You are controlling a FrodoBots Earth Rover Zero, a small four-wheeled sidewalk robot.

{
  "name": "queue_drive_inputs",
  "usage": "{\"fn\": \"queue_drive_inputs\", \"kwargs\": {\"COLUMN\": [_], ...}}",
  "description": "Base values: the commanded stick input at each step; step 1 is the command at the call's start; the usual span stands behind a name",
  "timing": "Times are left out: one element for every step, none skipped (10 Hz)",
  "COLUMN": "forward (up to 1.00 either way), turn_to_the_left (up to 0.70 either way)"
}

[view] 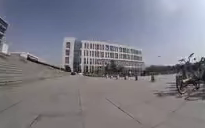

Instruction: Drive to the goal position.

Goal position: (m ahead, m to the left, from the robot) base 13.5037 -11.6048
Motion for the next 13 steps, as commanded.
{"fn": "queue_drive_inputs", "kwargs": {"forward": [0.5,0.5,0.5,0.5,0.5,0.5,0.5,0.5,0.5,0.5,0.5,0.5,0.5], "turn_to_the_left": [0.0,0.0,0.0,0.0,0.0,0.0,0.0,0.0,-0.07,-0.29,-0.5,-0.5,-0.5]}}
